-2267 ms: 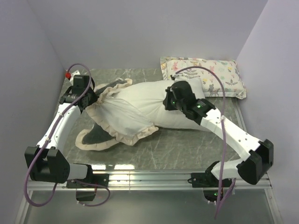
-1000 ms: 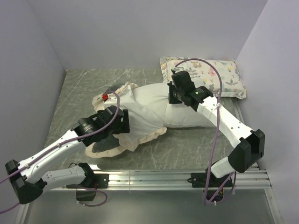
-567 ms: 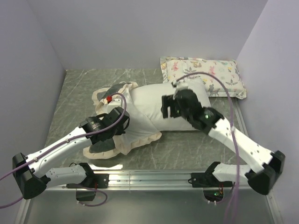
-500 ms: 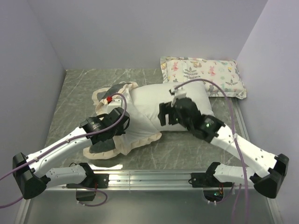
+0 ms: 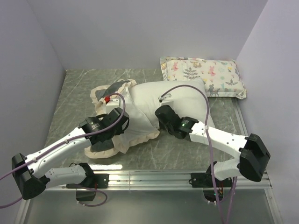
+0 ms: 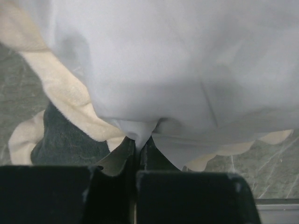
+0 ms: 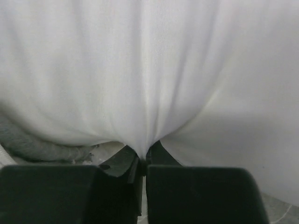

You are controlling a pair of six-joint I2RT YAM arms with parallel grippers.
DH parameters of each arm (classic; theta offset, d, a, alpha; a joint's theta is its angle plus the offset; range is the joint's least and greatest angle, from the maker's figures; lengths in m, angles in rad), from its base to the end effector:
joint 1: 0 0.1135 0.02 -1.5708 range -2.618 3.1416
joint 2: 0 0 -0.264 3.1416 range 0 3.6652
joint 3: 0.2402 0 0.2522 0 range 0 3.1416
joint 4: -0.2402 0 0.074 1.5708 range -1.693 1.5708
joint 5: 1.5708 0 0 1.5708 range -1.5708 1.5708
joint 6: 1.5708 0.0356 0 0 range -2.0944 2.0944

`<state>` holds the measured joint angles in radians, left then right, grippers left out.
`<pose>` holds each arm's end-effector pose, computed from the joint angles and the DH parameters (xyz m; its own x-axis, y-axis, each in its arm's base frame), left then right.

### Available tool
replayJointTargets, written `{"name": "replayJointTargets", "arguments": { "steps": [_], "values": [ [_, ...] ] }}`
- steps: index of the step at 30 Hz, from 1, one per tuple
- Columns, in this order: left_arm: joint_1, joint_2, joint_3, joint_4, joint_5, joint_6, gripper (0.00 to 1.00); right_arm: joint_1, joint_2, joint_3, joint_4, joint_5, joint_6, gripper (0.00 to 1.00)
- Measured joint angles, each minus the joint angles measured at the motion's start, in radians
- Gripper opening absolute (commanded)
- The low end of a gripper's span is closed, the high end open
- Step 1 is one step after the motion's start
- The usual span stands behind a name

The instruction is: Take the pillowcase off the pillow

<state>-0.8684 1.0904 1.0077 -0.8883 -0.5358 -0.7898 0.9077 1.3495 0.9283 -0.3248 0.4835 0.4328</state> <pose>0.1470 -0.1456 0.3008 -0.7093 -0.1072 -0.6967 -0.0477 0.9934 -0.1042 0.1901 0.2165 0.2540 -0.5838 -0.1441 -0.7990 -0.2674 0.9633 0.0216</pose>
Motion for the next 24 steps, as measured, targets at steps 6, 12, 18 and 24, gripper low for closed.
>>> {"name": "replayJointTargets", "arguments": {
  "steps": [6,12,18,24],
  "values": [
    [0.016,-0.036,0.140,-0.097,-0.130,-0.039,0.00,-0.008,-0.031,0.277,-0.211,0.017,-0.046,0.00],
    [0.261,-0.104,0.306,-0.056,-0.165,0.011,0.01,-0.021,-0.043,0.602,-0.414,-0.002,-0.087,0.00],
    [0.629,-0.117,0.303,0.054,0.000,0.123,0.01,-0.144,-0.106,0.657,-0.507,-0.118,-0.090,0.00],
    [0.904,0.021,0.223,0.137,0.322,0.196,0.01,-0.238,-0.083,0.565,-0.489,-0.271,-0.095,0.00]
  ]
}}
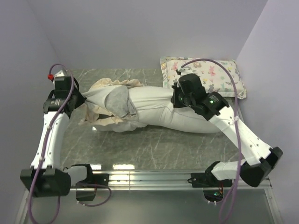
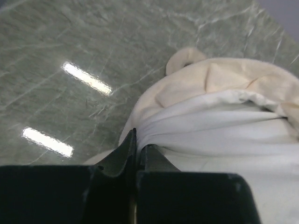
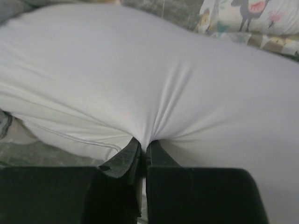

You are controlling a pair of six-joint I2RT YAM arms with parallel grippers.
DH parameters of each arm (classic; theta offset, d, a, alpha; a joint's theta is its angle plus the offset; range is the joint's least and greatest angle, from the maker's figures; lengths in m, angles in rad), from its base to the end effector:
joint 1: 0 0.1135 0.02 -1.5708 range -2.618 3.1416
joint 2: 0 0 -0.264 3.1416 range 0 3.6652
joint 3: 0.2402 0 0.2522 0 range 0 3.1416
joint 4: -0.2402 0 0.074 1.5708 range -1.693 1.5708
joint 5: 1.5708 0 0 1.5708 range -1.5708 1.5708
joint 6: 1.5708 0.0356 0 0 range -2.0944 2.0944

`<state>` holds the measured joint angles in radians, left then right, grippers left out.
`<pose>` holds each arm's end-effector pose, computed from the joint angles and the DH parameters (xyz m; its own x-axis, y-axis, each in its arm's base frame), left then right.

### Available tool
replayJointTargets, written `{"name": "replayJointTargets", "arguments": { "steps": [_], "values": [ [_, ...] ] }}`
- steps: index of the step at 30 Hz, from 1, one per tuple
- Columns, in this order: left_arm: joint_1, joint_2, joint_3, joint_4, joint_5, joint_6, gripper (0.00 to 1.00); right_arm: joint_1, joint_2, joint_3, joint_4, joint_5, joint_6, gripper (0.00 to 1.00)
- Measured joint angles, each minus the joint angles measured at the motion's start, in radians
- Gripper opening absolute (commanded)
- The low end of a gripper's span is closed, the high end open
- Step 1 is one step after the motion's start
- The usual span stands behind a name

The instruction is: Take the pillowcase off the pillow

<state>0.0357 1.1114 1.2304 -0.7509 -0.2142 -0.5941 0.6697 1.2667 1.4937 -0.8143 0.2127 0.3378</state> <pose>0.2264 0.0157 0.3745 -0.3737 -0.5607 -0.7389 -0.5014 0.7923 -0.3476 0.2059 0.1534 0.4187 -0.5653 -0.0344 -0.8242 -0.2985 0.9399 0.1655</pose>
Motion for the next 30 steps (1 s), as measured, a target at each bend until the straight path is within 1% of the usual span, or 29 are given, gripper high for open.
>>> {"name": "replayJointTargets", "arguments": {
  "steps": [3,4,6,7,8,10,11,13,14,18,19,24,26,30],
  "values": [
    [0.026,0.103,-0.005,0.013,0.085,0.019,0.01,-0.056,0.065,-0.072,0.044,-0.056,-0.012,0.00],
    [0.030,0.129,-0.005,0.018,0.108,0.026,0.18,-0.079,0.097,-0.091,0.067,-0.075,-0.014,0.00],
    [0.038,0.168,-0.005,0.038,0.151,0.040,0.42,-0.111,0.165,-0.109,0.121,-0.109,-0.016,0.00],
    [0.040,0.175,-0.005,0.044,0.164,0.048,0.66,-0.122,0.195,-0.109,0.142,-0.119,-0.018,0.00],
    [0.043,0.176,-0.005,0.051,0.175,0.062,0.75,-0.132,0.222,-0.109,0.165,-0.130,-0.019,0.00],
    [0.036,0.160,-0.005,0.070,0.183,0.069,0.84,-0.145,0.257,-0.109,0.196,-0.148,-0.022,0.00],
    [0.029,0.146,-0.004,0.077,0.184,0.079,0.99,-0.150,0.263,-0.109,0.205,-0.154,-0.021,0.00],
    [-0.018,0.110,0.001,0.077,0.178,0.087,0.99,-0.154,0.263,-0.106,0.213,-0.167,-0.021,0.00],
    [-0.062,0.089,0.007,0.074,0.155,0.086,0.99,-0.153,0.262,-0.101,0.211,-0.170,-0.021,0.00],
    [-0.284,-0.005,0.017,0.066,0.083,0.078,0.99,-0.154,0.262,-0.068,0.194,-0.176,-0.023,0.00],
    [-0.335,-0.032,0.012,0.061,0.064,0.072,0.96,-0.155,0.262,-0.060,0.191,-0.176,-0.023,0.00],
    [-0.543,-0.138,-0.068,0.000,-0.100,0.001,0.95,-0.158,0.262,-0.039,0.167,-0.177,-0.025,0.00],
    [-0.598,-0.148,-0.107,-0.028,-0.143,-0.029,0.96,-0.158,0.262,-0.034,0.159,-0.177,-0.026,0.00],
    [-0.650,-0.145,-0.178,-0.055,-0.191,-0.076,0.96,-0.158,0.262,-0.027,0.148,-0.179,-0.027,0.00]
  ]
}}
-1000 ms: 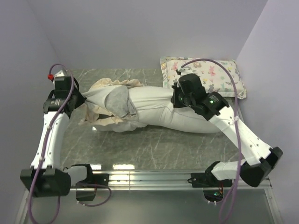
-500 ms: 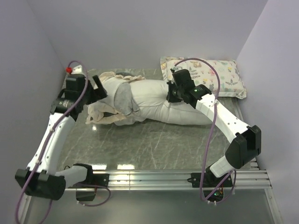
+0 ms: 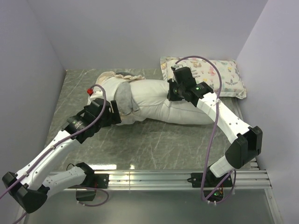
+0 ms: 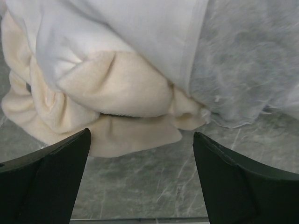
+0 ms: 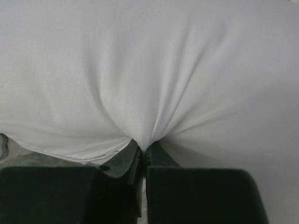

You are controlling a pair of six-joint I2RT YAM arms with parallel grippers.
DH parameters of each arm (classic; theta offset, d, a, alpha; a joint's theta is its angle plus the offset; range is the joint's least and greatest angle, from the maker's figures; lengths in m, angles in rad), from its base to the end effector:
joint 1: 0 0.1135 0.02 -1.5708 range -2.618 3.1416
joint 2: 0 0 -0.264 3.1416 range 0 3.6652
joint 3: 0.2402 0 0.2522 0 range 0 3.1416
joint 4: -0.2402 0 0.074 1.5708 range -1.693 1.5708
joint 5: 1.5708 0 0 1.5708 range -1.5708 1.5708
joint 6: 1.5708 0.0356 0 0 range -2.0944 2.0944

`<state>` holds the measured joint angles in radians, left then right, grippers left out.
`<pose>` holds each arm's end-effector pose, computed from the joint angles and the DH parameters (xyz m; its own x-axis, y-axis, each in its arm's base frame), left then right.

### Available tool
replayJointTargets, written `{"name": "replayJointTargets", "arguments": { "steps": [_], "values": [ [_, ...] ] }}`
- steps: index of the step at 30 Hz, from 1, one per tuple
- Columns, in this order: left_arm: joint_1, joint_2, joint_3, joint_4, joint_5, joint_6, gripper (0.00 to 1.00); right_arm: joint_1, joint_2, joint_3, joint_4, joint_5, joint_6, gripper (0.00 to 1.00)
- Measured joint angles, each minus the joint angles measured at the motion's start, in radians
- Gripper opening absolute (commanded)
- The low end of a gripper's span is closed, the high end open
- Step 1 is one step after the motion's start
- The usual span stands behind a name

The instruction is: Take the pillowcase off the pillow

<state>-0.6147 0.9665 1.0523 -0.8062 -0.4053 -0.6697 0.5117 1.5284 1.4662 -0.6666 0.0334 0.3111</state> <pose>0.1626 -0.0976 0.3411 -0.6012 -0.2738 -0.7507 -0.1088 0.9588 -0.2626 0.2960 0.1648 0.3489 -0.6960 -0.0400 -0.7170 -0.2675 0.9410 0.2072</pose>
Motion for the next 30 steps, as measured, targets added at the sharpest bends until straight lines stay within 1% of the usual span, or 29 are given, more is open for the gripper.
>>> {"name": "replayJointTargets", "arguments": {
  "steps": [5,8,10,11,12,13,14,15,19,23,26,30],
  "values": [
    [-0.026,0.041,-0.042,-0.010,-0.068,-0.050,0.97,0.000,0.000,0.004,-0.007,0.000,-0.005,0.00],
    [-0.031,0.061,-0.051,0.006,-0.108,-0.063,0.95,0.000,-0.004,0.004,-0.007,-0.001,-0.008,0.00],
    [-0.031,0.070,-0.053,0.034,-0.132,-0.071,0.90,0.000,-0.010,0.003,-0.008,-0.001,-0.011,0.00],
    [-0.031,0.074,-0.053,0.048,-0.144,-0.073,0.84,0.000,-0.013,0.003,-0.008,-0.001,-0.012,0.00],
    [-0.031,0.082,-0.053,0.064,-0.155,-0.076,0.54,0.000,-0.017,0.003,-0.008,-0.001,-0.013,0.00],
    [-0.031,0.092,-0.053,0.077,-0.166,-0.079,0.34,0.000,-0.021,0.002,-0.008,-0.001,-0.014,0.00],
    [-0.031,0.105,-0.053,0.090,-0.175,-0.079,0.15,0.000,-0.026,0.000,-0.008,-0.002,-0.014,0.00],
    [-0.031,0.118,-0.052,0.098,-0.182,-0.084,0.01,0.000,-0.031,-0.001,-0.009,-0.005,-0.014,0.00],
    [-0.043,0.148,-0.040,0.085,-0.211,-0.087,0.00,0.000,-0.050,-0.002,-0.022,-0.021,-0.018,0.00],
    [-0.060,0.069,0.039,-0.006,-0.237,-0.103,0.00,0.001,-0.088,-0.002,-0.060,-0.030,-0.030,0.00],
    [-0.066,-0.004,0.211,-0.089,-0.247,-0.102,0.00,0.006,-0.150,0.006,-0.100,-0.037,-0.045,0.00],
    [-0.071,-0.040,0.460,-0.127,-0.248,-0.071,0.01,0.027,-0.246,0.061,-0.138,-0.080,-0.047,0.00]
  ]
}}
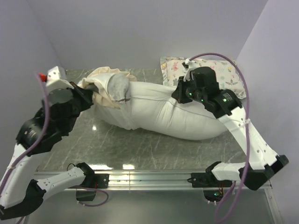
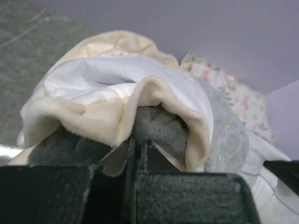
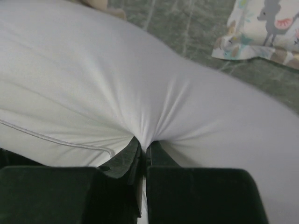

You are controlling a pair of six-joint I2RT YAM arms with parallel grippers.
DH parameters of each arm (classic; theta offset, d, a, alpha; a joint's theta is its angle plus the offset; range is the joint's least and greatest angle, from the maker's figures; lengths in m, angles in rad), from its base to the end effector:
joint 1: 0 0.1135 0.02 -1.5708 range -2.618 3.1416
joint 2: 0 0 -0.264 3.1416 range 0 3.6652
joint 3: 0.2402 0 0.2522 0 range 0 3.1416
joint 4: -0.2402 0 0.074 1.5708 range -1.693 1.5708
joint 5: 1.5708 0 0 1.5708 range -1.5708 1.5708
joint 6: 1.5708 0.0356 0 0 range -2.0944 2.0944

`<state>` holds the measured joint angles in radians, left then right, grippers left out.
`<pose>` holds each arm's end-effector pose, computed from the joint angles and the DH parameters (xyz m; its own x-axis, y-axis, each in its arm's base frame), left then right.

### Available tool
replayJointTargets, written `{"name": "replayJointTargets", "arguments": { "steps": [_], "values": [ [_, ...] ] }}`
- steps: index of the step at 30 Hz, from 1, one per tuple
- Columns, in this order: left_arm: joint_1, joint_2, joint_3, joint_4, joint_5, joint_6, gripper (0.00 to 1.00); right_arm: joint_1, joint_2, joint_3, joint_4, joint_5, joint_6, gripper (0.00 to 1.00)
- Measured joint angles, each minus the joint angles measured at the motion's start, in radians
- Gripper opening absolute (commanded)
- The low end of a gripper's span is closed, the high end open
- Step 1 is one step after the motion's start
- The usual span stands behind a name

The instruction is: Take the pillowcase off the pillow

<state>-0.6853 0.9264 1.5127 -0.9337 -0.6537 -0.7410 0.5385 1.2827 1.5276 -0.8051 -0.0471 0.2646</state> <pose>0.1131 -0.0645 0.4753 -0.2348 -0.5002 -0.8335 -0.1339 0.8659 -0.4819 0.2231 0.1352 0.4260 -0.5832 -0.0441 -0.8111 -0.4082 0.8792 0.2457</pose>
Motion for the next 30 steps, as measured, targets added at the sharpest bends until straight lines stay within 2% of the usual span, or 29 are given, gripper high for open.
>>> {"name": "replayJointTargets", "arguments": {
  "steps": [3,5,6,8,11,12,15,17,22,25,30],
  "values": [
    [0.000,0.022,0.107,0.010,-0.003,0.033,0.01,0.012,-0.036,0.058,-0.021,-0.030,0.003,0.00],
    [0.002,0.069,0.129,0.033,-0.011,0.052,0.07,0.013,-0.029,0.064,-0.011,-0.031,0.003,0.00],
    [0.005,0.100,0.127,0.045,-0.015,0.063,0.12,0.010,-0.011,0.059,-0.004,-0.024,0.003,0.06],
    [0.016,0.180,0.088,0.075,-0.012,0.079,0.15,0.001,0.047,0.020,0.031,-0.008,0.003,0.12],
    [0.044,0.330,-0.006,0.116,0.036,0.098,0.25,-0.010,0.209,-0.018,0.085,0.005,0.002,0.27],
    [0.052,0.381,-0.030,0.137,0.054,0.101,0.26,-0.014,0.276,-0.018,0.109,0.013,0.001,0.40],
    [0.082,0.527,-0.084,0.233,0.088,0.107,0.25,-0.020,0.467,-0.016,0.264,0.078,-0.002,0.60],
    [0.115,0.567,-0.096,0.300,0.115,0.108,0.23,-0.021,0.482,-0.015,0.323,0.128,-0.002,0.66],
    [0.190,0.592,-0.097,0.394,0.202,0.109,0.24,0.003,0.334,-0.014,0.358,0.220,-0.003,0.77],
    [0.213,0.658,-0.089,0.459,0.237,0.112,0.19,0.043,0.186,-0.022,0.386,0.264,-0.006,0.81],
    [0.233,0.776,-0.079,0.562,0.263,0.113,0.22,0.089,-0.094,-0.110,0.502,0.275,-0.002,0.83]
  ]
}}
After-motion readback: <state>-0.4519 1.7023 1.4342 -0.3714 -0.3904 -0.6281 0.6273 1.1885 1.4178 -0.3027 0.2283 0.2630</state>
